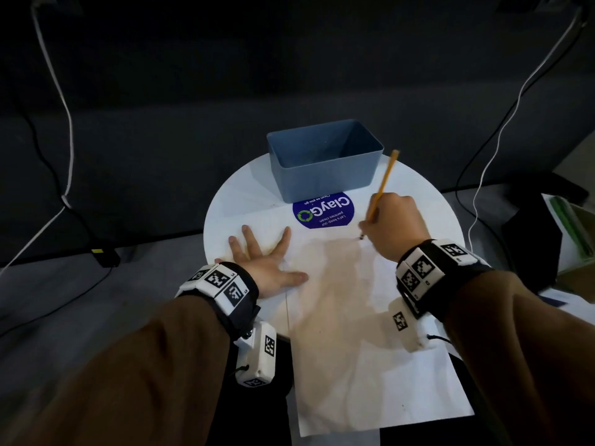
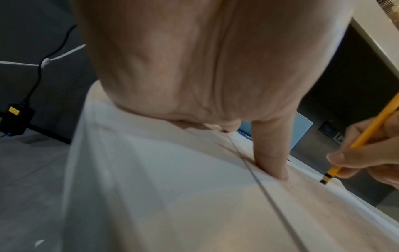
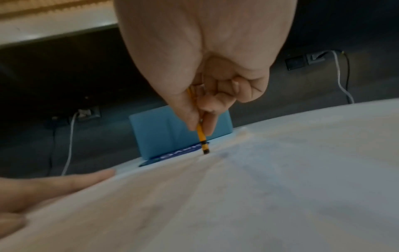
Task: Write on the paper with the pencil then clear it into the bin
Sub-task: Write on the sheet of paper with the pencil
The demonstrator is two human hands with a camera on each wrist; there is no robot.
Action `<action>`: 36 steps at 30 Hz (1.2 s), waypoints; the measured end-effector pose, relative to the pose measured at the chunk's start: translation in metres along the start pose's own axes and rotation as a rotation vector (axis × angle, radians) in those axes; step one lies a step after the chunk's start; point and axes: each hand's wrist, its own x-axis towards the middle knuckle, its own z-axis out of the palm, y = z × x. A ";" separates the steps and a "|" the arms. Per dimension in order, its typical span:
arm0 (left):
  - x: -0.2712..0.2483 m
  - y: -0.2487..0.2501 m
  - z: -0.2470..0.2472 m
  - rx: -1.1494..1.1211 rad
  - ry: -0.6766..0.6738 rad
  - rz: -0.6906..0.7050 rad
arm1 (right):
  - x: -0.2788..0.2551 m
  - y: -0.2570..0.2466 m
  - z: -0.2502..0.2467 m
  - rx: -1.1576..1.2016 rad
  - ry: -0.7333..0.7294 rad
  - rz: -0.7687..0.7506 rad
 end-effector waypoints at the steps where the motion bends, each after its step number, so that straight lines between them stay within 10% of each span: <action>1: 0.001 -0.001 0.000 -0.003 -0.002 0.001 | 0.000 0.003 -0.002 -0.028 0.022 0.044; 36: -0.010 0.010 -0.006 0.017 -0.021 -0.018 | 0.000 -0.083 0.034 0.029 -0.195 -0.302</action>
